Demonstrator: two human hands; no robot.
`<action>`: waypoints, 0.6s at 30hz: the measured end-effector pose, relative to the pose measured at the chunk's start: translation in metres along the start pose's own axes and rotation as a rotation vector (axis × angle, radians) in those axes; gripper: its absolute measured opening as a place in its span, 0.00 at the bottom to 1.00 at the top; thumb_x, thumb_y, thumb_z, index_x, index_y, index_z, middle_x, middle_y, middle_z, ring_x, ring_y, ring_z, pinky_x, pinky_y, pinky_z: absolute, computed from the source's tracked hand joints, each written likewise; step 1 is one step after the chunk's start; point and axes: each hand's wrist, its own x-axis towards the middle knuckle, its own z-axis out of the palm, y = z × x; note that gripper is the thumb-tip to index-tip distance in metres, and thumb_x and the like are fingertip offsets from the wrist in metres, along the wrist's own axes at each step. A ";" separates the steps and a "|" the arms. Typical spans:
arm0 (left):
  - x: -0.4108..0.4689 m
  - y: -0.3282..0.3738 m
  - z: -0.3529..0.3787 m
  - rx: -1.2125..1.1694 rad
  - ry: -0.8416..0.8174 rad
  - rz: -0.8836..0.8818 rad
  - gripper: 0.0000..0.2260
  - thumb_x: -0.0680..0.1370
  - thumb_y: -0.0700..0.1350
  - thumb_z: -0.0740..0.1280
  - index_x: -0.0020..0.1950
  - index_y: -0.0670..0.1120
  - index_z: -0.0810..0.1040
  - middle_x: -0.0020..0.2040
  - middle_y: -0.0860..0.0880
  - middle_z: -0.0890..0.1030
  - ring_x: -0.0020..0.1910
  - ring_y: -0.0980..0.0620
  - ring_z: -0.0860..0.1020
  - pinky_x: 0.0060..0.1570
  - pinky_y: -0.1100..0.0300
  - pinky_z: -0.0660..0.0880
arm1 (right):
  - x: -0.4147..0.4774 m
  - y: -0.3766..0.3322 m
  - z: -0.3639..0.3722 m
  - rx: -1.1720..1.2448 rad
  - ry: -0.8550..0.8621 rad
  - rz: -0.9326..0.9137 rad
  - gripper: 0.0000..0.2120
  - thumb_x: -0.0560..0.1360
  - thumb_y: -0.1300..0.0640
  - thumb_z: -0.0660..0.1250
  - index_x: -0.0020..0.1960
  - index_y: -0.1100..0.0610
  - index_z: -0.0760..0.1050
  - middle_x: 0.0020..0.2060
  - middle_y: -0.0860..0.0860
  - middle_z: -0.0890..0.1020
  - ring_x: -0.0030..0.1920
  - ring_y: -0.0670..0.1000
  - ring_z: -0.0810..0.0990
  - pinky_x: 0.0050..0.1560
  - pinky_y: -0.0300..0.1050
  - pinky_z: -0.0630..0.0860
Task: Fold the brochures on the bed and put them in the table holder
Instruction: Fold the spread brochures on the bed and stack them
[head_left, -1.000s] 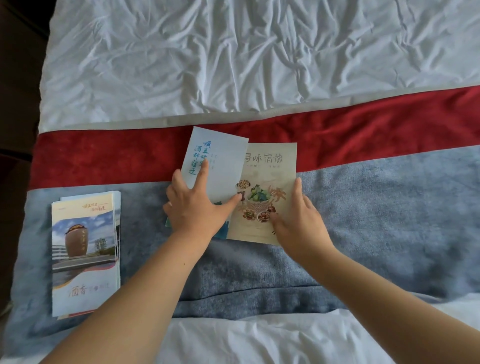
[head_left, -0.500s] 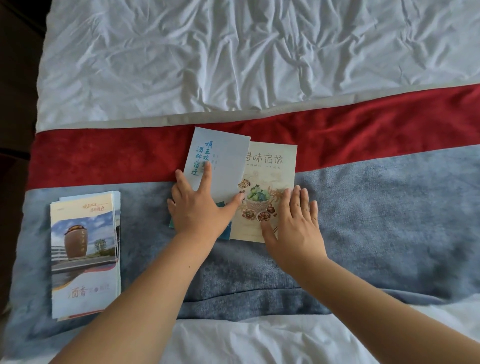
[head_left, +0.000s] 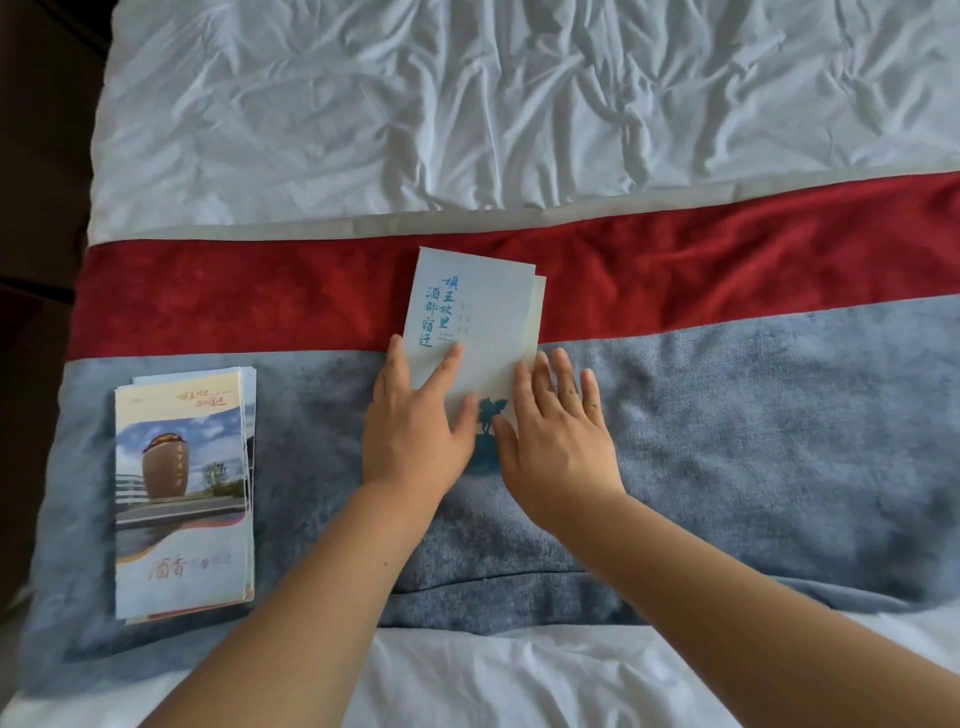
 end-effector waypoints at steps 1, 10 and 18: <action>-0.001 -0.004 -0.001 -0.002 0.007 0.009 0.25 0.81 0.57 0.65 0.78 0.61 0.66 0.82 0.40 0.54 0.79 0.38 0.60 0.69 0.43 0.70 | -0.001 0.003 0.001 -0.018 0.005 -0.007 0.34 0.85 0.42 0.42 0.84 0.60 0.44 0.84 0.57 0.48 0.83 0.56 0.36 0.80 0.55 0.31; -0.014 -0.008 -0.011 -0.187 0.096 0.031 0.15 0.80 0.44 0.69 0.67 0.50 0.82 0.77 0.39 0.69 0.46 0.40 0.84 0.54 0.46 0.82 | 0.002 0.008 0.004 0.032 0.064 -0.005 0.30 0.86 0.48 0.45 0.84 0.55 0.39 0.84 0.55 0.52 0.83 0.55 0.37 0.80 0.53 0.32; -0.018 -0.017 -0.007 -0.240 0.068 0.009 0.19 0.76 0.42 0.71 0.67 0.49 0.81 0.77 0.43 0.69 0.66 0.38 0.77 0.62 0.44 0.78 | 0.010 0.017 -0.003 -0.002 0.008 -0.063 0.30 0.86 0.49 0.48 0.84 0.57 0.44 0.83 0.56 0.55 0.83 0.56 0.40 0.80 0.52 0.33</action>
